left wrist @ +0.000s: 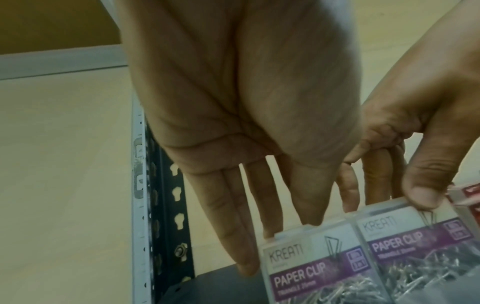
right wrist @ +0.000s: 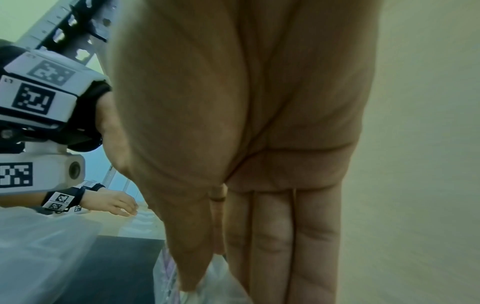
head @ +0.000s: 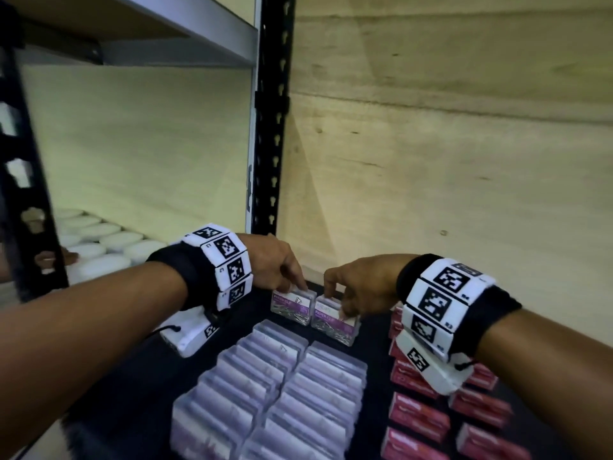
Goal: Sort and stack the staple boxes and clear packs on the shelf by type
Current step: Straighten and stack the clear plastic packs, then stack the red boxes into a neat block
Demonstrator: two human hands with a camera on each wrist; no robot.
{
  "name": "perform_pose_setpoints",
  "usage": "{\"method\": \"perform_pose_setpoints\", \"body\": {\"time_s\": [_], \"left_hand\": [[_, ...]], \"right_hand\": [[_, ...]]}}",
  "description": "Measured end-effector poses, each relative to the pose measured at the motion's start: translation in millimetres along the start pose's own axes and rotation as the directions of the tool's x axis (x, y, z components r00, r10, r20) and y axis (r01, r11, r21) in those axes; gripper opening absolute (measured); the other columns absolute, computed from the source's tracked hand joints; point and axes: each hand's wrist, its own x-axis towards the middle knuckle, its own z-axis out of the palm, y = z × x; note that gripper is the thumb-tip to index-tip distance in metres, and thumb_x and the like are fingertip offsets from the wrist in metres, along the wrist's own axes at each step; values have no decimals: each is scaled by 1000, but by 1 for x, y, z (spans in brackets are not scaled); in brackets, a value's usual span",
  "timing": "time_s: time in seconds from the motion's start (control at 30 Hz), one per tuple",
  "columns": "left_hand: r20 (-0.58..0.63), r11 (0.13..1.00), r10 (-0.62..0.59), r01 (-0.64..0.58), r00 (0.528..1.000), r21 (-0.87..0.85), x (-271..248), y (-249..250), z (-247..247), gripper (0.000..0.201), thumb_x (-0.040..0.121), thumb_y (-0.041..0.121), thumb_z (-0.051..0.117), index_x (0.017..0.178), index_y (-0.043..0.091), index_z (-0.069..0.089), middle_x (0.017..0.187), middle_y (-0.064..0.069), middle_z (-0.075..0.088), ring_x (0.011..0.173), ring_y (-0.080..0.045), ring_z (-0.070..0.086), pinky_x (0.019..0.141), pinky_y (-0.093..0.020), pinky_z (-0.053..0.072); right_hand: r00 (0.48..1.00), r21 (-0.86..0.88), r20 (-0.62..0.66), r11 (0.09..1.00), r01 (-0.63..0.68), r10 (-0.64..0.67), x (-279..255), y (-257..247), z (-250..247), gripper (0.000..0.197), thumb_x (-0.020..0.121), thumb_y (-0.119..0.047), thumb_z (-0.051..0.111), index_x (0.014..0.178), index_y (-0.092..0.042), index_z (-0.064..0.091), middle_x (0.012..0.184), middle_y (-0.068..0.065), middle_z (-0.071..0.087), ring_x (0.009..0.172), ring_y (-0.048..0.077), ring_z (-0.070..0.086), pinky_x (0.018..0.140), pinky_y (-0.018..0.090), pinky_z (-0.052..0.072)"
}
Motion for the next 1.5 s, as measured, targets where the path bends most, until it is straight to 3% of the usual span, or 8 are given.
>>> {"method": "perform_pose_setpoints", "body": {"time_s": [0.1, 0.2, 0.47, 0.8, 0.93, 1.1, 1.27, 1.5], "left_hand": [[27, 1000, -6, 5, 1000, 21, -12, 11, 0, 29, 93, 32, 60, 119, 45, 66, 121, 20, 65, 109, -5, 59, 100, -25, 44], [55, 999, -4, 2, 998, 33, -22, 19, 2, 29, 93, 36, 59, 119, 46, 65, 122, 21, 64, 111, -4, 57, 103, -29, 44], [90, 1000, 0, 0, 996, -10, -44, 31, 5, 28, 90, 43, 59, 117, 47, 64, 121, 25, 63, 110, -1, 57, 105, -31, 42], [92, 1000, 14, -11, 996, -28, -57, 37, 9, 30, 92, 39, 60, 121, 44, 64, 121, 27, 62, 109, 2, 56, 102, -25, 41], [90, 1000, 20, -19, 996, -19, -59, 36, 10, 31, 91, 38, 62, 121, 45, 64, 119, 27, 63, 105, 3, 57, 95, -19, 40], [104, 999, 32, -32, 994, -7, -62, 38, 10, 33, 92, 38, 62, 124, 43, 62, 122, 24, 63, 108, 2, 58, 99, -23, 43], [98, 999, 38, -35, 994, -24, -63, 36, 13, 32, 93, 38, 60, 124, 44, 62, 122, 23, 63, 109, 0, 58, 101, -28, 45], [42, 999, -15, 13, 999, 32, -68, 50, 12, 33, 93, 46, 54, 125, 39, 61, 124, 17, 61, 113, -7, 56, 101, -31, 45]], "right_hand": [[1000, -11, -4, 1000, 16, -16, -19, -7, 6, 42, 97, -27, 59, 136, -24, 43, 127, 1, 61, 106, 19, 59, 79, 29, 42], [1000, 5, 1, 1000, 23, -23, -31, -11, 11, 42, 98, -27, 58, 137, -25, 42, 127, 1, 61, 108, 19, 60, 79, 29, 43], [999, 17, 10, 999, 36, -36, -55, -20, 17, 42, 99, -26, 56, 138, -25, 42, 126, 1, 60, 97, 16, 54, 74, 28, 40], [999, 73, 31, 997, 24, -26, -65, -22, 21, 41, 100, -24, 53, 139, -29, 41, 128, 2, 62, 108, 21, 61, 94, 37, 50], [999, 67, 32, 998, 20, -23, -67, -23, 22, 41, 100, -25, 52, 139, -30, 40, 128, 3, 62, 108, 21, 62, 94, 38, 50], [999, 64, 34, 997, 34, -36, -69, -22, 23, 42, 101, -24, 52, 140, -30, 39, 127, 4, 63, 109, 22, 61, 89, 35, 48], [998, 73, 32, 996, 44, -47, -69, -21, 25, 41, 100, -26, 52, 139, -31, 39, 130, 3, 62, 111, 21, 61, 97, 40, 49], [995, 57, -43, 994, 89, -87, -84, -12, 31, 43, 102, -25, 48, 144, -29, 42, 140, -2, 54, 122, 18, 53, 98, 31, 42]]}}
